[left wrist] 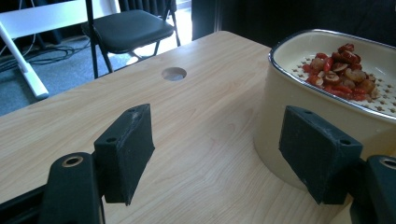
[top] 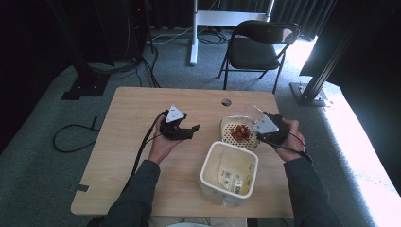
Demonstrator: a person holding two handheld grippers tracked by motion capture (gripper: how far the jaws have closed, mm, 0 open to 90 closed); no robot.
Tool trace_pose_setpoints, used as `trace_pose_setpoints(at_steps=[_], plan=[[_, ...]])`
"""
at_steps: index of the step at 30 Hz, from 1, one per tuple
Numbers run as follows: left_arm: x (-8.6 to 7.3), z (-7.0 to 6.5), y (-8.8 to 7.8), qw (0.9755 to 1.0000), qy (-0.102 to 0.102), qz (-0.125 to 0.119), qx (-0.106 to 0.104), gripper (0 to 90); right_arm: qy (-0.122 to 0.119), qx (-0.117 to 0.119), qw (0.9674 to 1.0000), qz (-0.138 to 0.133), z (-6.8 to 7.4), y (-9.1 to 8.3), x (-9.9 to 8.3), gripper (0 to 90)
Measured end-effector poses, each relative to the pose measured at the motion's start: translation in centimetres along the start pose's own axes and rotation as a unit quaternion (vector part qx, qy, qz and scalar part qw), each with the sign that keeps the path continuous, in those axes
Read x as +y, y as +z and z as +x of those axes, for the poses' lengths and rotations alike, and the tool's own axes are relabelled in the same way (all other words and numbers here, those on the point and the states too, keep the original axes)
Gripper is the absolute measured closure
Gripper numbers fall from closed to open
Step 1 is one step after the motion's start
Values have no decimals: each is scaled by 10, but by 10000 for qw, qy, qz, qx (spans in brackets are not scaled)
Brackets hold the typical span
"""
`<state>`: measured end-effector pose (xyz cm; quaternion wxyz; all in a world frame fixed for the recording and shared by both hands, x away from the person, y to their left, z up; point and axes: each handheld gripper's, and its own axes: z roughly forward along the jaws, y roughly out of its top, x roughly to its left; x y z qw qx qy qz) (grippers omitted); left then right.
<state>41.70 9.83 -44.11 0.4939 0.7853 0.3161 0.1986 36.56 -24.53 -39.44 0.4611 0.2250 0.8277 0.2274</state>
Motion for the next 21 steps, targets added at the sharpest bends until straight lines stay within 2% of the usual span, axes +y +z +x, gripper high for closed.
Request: trace_pose_setpoints(at_steps=[1, 2, 3, 4, 8, 14, 21], plan=[[0, 0, 0, 10000, 5, -3, -1, 266, 238, 153, 9996, -95, -1, -1, -1, 436], [0, 0, 0, 10000, 5, -3, -1, 266, 238, 153, 9996, -95, -1, -1, -1, 436], [0, 0, 0, 10000, -2, -6, -4, 266, 457, 294, 9983, -190, -2, -3, -2, 436], [0, 0, 1, 10000, -8, -7, -4, 266, 761, 541, 9952, -302, -3, -5, -4, 436], [0, -1, 2, 10000, 1, 8, -11, 266, 1161, 887, 9878, -532, -3, -11, -2, 435], [0, -1, 2, 10000, -3, 0, -20, 266, 1310, 1103, 9824, -750, 0, -19, 4, 435], [0, 0, 0, 10000, -9, -13, 4, 266, 1557, 1511, 9693, -1157, 1, -35, 13, 433]])
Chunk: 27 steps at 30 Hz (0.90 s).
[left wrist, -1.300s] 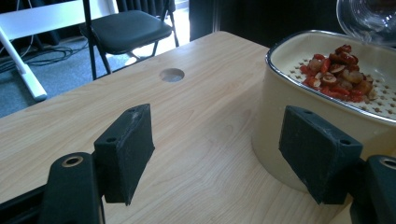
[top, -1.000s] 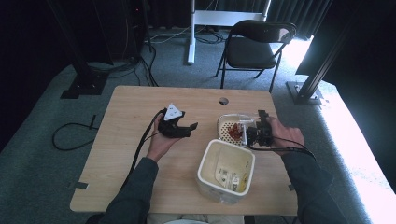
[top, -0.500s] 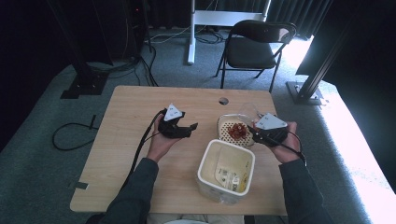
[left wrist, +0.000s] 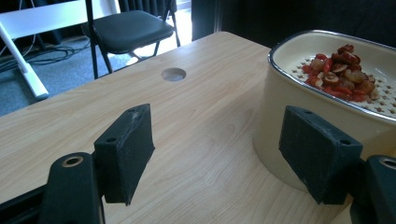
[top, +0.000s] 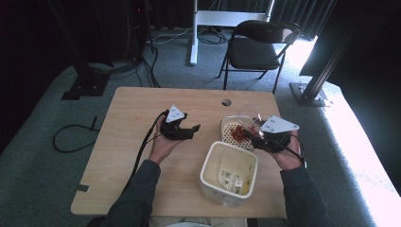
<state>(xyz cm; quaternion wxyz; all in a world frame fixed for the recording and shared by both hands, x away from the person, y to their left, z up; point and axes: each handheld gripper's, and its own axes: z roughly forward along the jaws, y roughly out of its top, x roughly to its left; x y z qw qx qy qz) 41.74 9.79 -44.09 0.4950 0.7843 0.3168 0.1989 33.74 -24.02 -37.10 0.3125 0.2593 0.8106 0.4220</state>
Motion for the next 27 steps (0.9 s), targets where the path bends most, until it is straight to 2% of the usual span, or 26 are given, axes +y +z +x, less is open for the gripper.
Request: trace_pose_setpoints(at_steps=[4, 10, 14, 15, 20, 24, 25, 27], plan=[[0, 0, 1, 10000, -5, 11, 4, 266, 197, 307, 9989, -282, 3, -8, 5, 432], [-1, 0, 2, 10000, -17, 14, 13, 266, 447, 756, 9947, -543, 11, -14, 5, 431], [-2, 0, 3, 10000, -20, 39, 21, 266, 665, 1127, 9884, -772, 20, -20, 2, 431], [-1, 0, 3, 10000, -25, 36, 23, 266, 657, 1173, 9877, -800, 23, -21, 1, 430], [-1, -3, 2, 10000, 9, 22, 6, 266, 596, 1396, 9854, -767, 43, -25, -4, 428], [0, -2, 1, 10000, 7, 8, 13, 266, 581, 1513, 9842, -714, 53, -26, -9, 425], [0, -2, 0, 10000, -6, -9, 22, 266, 637, 1630, 9820, -710, 58, -26, -13, 416], [0, -1, 0, 10000, -3, 7, 27, 266, 705, 1743, 9798, -679, 60, -26, -16, 386]])
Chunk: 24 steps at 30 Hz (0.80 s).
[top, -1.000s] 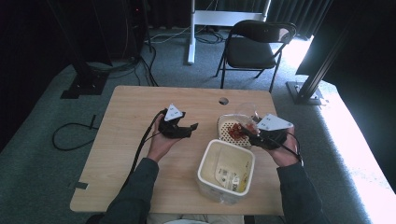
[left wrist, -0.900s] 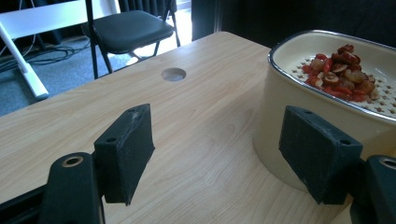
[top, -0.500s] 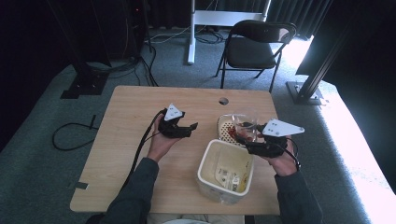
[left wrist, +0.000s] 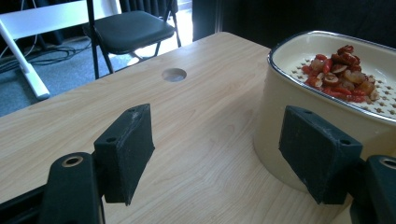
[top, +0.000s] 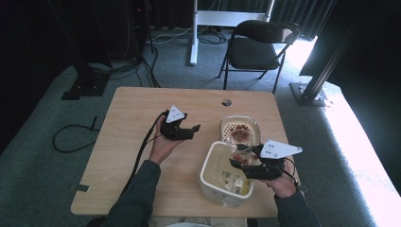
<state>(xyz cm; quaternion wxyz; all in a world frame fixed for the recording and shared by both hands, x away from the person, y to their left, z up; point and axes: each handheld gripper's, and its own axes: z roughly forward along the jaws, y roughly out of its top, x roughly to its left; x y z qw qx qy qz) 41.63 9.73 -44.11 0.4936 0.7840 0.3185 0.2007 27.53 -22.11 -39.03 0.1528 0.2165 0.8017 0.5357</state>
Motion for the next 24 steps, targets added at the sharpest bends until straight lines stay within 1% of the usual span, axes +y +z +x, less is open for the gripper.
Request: trace_pose_setpoints(at_steps=[2, 3, 4, 5, 7, 11, 12, 14, 16, 18, 19, 20, 21, 22, 23, 24], plan=[[0, 0, 1, 10000, -5, 3, -5, 266, 92, 90, 9999, -51, 1, 0, -4, 264], [0, 0, 1, 10000, -11, -2, -8, 266, 141, 298, 9995, -35, 1, 0, -6, 193], [-1, 0, 2, 10000, -10, 1, -10, 266, 167, 369, 9991, -81, 1, -1, -7, 145], [-1, -1, 2, 10000, -9, 7, -15, 266, 162, 434, 9989, -81, 2, -1, -8, 120], [-1, -1, 2, 10000, 0, 9, -21, 266, 132, 287, 9994, -112, 3, -4, -9, 117], [-1, -2, 3, 10000, 0, 5, -25, 266, 119, 272, 9993, -208, 2, -11, -8, 105], [-1, -2, 3, 10000, 0, 5, -25, 266, 138, 219, 9993, -270, 0, -13, -8, 106], [-1, -2, 2, 10000, -2, 1, -25, 266, 220, 172, 9988, -402, -5, -18, -8, 107], [-1, -2, 2, 10000, -13, -5, -11, 266, 308, -36, 9980, -554, -11, -24, -10, 125], [-1, 0, 0, 10000, -13, 5, 10, 266, 467, -117, 9961, -744, -20, -31, -12, 135], [-1, 0, 0, 10000, -13, 5, 10, 266, 467, -117, 9961, -744, -20, -31, -12, 135], [-2, 1, -2, 10000, -24, -16, 28, 266, 585, -518, 9939, -784, -29, -38, -16, 152], [-3, 2, -3, 10000, -7, -3, 38, 266, 553, -869, 9920, -729, -33, -40, -19, 169], [-4, 3, -4, 10000, -17, -10, 55, 266, 500, -1355, 9875, -626, -36, -41, -23, 184], [-4, 4, -5, 10000, -14, -6, 63, 266, 521, -1674, 9830, -546, -41, -43, -28, 195], [-5, 5, -7, 10000, -28, -7, 80, 266, 650, -1919, 9779, -523, -46, -43, -34, 221]])
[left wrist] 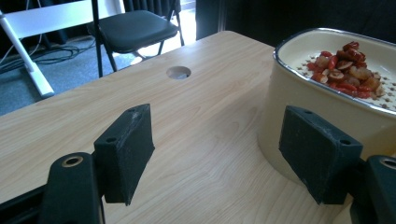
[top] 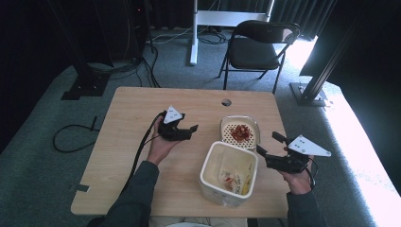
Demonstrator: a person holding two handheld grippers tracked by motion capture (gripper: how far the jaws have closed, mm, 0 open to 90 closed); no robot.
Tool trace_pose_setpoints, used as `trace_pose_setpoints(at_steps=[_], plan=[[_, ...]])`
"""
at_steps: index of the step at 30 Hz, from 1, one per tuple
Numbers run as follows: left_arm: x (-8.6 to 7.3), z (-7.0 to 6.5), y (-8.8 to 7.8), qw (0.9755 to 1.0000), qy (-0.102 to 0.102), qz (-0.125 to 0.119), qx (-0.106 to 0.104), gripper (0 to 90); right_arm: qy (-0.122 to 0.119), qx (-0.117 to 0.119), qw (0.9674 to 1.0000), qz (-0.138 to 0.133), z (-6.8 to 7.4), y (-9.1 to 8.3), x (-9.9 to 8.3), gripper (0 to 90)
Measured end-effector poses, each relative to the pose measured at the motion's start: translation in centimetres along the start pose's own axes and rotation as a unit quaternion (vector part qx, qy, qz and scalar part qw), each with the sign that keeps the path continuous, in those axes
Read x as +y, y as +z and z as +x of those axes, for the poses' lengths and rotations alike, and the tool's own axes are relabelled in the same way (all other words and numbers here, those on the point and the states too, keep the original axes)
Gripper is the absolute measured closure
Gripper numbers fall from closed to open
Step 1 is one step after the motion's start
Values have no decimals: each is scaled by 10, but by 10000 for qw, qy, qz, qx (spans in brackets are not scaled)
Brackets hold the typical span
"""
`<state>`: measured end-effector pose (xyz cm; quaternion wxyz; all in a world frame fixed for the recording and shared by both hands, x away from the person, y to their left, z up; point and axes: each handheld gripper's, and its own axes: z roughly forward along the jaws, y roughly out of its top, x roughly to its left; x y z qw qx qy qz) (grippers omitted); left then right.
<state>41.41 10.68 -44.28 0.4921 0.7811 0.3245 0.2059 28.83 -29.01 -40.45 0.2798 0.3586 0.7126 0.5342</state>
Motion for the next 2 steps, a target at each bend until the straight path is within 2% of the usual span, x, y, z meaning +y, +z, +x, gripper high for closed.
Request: trace_pose_setpoints(at_steps=[1, 2], plan=[[-1, 1, -1, 10000, 6, -6, 23, 266, 109, -291, 9995, 69, -5, 2, -7, 227], [-1, 1, -1, 10000, 6, -6, 23, 266, 109, -291, 9995, 69, -5, 2, -7, 227]])
